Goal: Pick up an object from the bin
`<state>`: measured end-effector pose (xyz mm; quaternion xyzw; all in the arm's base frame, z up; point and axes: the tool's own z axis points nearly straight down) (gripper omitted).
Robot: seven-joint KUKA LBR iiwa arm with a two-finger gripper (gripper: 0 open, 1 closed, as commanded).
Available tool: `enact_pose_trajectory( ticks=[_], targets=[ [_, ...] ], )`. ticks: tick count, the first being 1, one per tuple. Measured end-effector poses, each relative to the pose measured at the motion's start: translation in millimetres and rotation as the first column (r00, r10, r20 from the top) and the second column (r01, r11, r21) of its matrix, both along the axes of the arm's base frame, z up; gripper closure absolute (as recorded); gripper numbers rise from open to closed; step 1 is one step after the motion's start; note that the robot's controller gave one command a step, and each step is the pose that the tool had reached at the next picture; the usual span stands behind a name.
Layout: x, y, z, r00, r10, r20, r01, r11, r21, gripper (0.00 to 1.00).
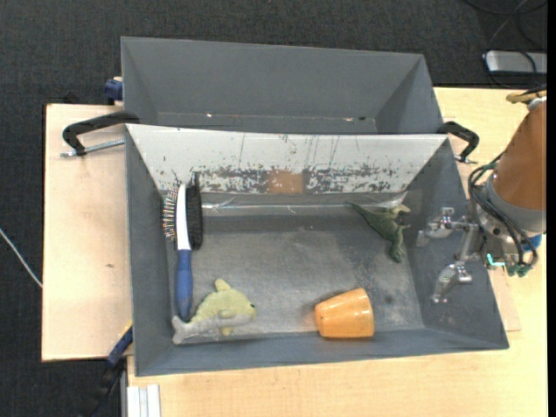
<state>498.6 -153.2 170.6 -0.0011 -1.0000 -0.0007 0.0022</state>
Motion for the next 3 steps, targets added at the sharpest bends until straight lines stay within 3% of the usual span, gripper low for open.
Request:
enact_pose_trajectory(
  ticks=[1, 2, 3],
  targets=[
    [-0.1, 68, -45, 1.0, 0.007, 0.001, -0.007, 1.0, 0.003, 0.0],
    [-0.7, 126, -92, 0.99, 0.14, 0.002, -0.14, 0.99, 0.002, 0.0],
    [-2.1, 135, -97, 0.976, 0.217, 0.013, -0.217, 0.976, -0.005, 0.0]
  ],
)
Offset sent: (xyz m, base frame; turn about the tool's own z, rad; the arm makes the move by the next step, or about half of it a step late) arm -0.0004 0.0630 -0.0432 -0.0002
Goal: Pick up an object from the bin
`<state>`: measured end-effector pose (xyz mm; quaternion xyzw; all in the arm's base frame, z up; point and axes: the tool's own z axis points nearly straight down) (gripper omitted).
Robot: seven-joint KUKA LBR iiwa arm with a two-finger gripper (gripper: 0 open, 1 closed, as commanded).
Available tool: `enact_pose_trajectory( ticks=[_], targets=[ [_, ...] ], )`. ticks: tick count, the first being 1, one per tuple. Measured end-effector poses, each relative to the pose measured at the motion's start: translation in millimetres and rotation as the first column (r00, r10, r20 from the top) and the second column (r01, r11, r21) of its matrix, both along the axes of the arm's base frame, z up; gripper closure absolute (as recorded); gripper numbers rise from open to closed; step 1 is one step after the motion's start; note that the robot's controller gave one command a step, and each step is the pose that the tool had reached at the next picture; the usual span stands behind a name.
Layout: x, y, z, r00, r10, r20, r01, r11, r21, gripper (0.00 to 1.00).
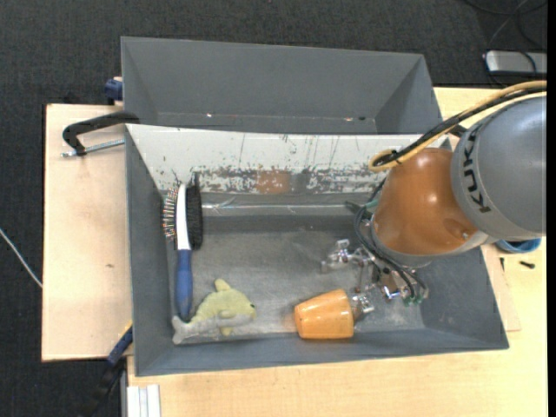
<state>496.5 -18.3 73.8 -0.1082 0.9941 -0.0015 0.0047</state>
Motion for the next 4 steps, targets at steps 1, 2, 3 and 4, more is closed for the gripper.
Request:
enact_pose_trajectory(
  ticks=[1, 2, 3, 4],
  targets=[
    [16.0, 7, -1, 0.947, 0.321, 0.0, -0.321, 0.947, -0.001, 0.0],
    [5.6, 61, -2, 0.789, 0.614, -0.004, -0.614, 0.789, 0.0, 0.0],
    [3.6, 80, -2, 0.931, 0.366, -0.009, -0.366, 0.931, 0.001, 0.0],
    [-1.7, 107, -2, 0.889, 0.458, -0.004, -0.458, 0.889, 0.0, 0.0]
  ],
)
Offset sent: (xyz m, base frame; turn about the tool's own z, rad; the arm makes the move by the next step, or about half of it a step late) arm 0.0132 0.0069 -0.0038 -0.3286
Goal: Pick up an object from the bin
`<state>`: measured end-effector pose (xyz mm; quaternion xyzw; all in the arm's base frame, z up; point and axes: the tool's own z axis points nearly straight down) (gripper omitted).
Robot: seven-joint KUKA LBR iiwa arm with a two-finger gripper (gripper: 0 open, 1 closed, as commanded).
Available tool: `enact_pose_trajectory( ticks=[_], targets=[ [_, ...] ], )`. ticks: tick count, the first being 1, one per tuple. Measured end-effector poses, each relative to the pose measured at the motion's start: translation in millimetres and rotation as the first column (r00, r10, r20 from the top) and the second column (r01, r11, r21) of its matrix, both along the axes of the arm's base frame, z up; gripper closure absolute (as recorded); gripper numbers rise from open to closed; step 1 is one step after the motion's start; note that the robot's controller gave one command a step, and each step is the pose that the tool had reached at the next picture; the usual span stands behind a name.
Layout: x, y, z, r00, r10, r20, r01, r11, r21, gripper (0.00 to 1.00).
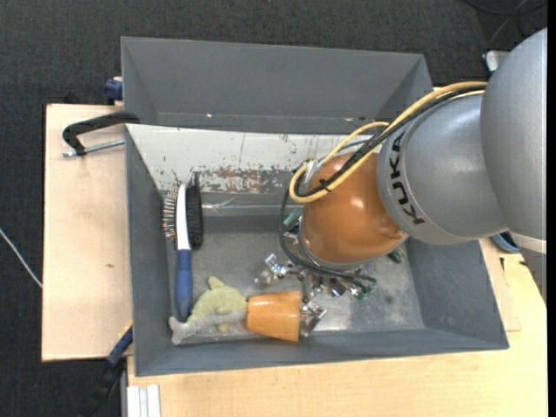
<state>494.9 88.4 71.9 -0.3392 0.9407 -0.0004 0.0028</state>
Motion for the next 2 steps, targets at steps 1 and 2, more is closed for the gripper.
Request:
enact_pose_trajectory(
  ticks=[1, 2],
  targets=[
    [2.4, 0, 2, 1.0, 0.0, 0.008, 0.0, 1.0, 0.002, 1.0],
    [24.7, -1, 207, 0.919, 0.394, 0.008, -0.394, 0.919, -0.003, 1.0]
  ],
)
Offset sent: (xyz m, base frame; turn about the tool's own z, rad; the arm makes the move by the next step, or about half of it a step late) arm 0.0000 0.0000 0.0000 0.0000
